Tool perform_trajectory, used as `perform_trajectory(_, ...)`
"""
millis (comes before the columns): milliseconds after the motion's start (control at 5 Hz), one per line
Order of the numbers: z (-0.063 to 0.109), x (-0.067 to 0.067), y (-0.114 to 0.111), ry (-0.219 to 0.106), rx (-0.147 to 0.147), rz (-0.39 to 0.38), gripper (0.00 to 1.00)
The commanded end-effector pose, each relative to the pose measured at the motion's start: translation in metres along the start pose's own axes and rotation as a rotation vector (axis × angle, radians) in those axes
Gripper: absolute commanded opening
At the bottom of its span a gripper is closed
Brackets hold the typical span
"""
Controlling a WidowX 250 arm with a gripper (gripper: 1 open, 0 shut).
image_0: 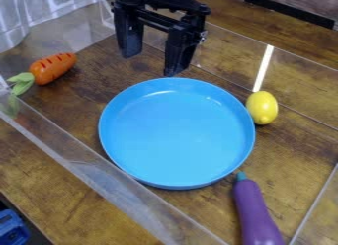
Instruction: Move the carrot to the left side
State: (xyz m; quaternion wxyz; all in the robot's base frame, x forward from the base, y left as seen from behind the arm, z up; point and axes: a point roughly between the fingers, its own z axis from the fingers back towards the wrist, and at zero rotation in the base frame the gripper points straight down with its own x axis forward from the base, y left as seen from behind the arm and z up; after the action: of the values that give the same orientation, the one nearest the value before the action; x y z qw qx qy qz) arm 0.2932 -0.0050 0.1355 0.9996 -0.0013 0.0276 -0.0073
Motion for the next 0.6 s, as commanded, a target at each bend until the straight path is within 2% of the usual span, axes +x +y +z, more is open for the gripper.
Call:
perform_trajectory(0, -0.007, 0.005, -0.005, 0.004, -0.007, 0.017, 1.00)
perform_trajectory(200, -0.014, 0.012, -0.020, -0.008, -0.028, 0.025, 1.00)
perform_trajectory(400, -0.003, 0.017, -0.022, -0.034, -0.053, 0.031, 1.00)
